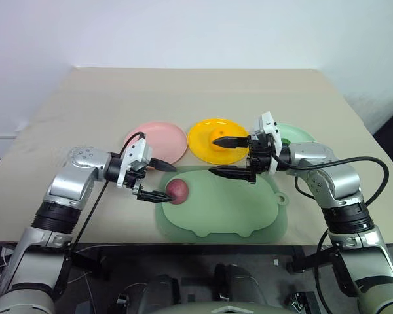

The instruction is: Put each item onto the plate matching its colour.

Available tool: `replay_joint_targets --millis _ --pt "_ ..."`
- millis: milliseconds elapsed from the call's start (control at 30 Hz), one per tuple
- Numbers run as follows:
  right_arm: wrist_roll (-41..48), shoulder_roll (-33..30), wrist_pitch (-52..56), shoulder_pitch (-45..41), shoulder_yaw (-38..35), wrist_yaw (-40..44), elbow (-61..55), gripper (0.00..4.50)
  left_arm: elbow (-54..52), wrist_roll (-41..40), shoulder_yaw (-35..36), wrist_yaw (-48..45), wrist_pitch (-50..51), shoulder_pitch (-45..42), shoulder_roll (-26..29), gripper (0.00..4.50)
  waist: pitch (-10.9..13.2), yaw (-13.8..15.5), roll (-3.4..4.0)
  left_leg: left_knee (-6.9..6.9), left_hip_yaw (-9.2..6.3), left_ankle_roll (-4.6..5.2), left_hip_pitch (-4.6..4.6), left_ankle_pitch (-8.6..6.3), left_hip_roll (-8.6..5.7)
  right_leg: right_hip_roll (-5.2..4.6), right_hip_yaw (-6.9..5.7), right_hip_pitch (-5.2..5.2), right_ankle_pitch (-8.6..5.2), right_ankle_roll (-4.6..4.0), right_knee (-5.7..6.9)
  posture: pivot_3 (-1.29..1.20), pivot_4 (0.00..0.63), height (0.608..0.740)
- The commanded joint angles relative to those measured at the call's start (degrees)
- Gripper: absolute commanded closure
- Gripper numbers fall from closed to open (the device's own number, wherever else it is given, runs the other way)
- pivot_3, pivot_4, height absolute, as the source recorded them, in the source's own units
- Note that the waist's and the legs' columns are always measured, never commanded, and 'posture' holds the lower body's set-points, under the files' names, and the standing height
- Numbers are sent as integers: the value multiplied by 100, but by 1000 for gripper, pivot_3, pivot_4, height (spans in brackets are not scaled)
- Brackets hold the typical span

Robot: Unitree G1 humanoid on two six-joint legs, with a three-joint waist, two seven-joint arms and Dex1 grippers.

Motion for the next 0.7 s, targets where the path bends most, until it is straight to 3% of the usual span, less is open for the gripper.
replay_joint_targets --millis 33,600,700 --pt "59 30 -78 -166 -163 -56 -115 23 15 147 -82 33 -217 -65 -24 0 -2 0 -1 0 0 0 0 0 0 0 0 0 0 0 0 0 0 704" --pt "26 -13 -112 -328 -214 -212 -161 23 387 732 -486 210 -710 -60 -207 0 -49 -2 7 -1 0 0 1 0 0 0 0 0 0 0 0 0 0 704" --pt "51 -2 -82 -344 -226 -241 -158 0 546 727 -385 444 -540 -202 -319 611 -51 4 6 -1 0 0 1 0 0 0 0 1 0 0 0 0 0 704"
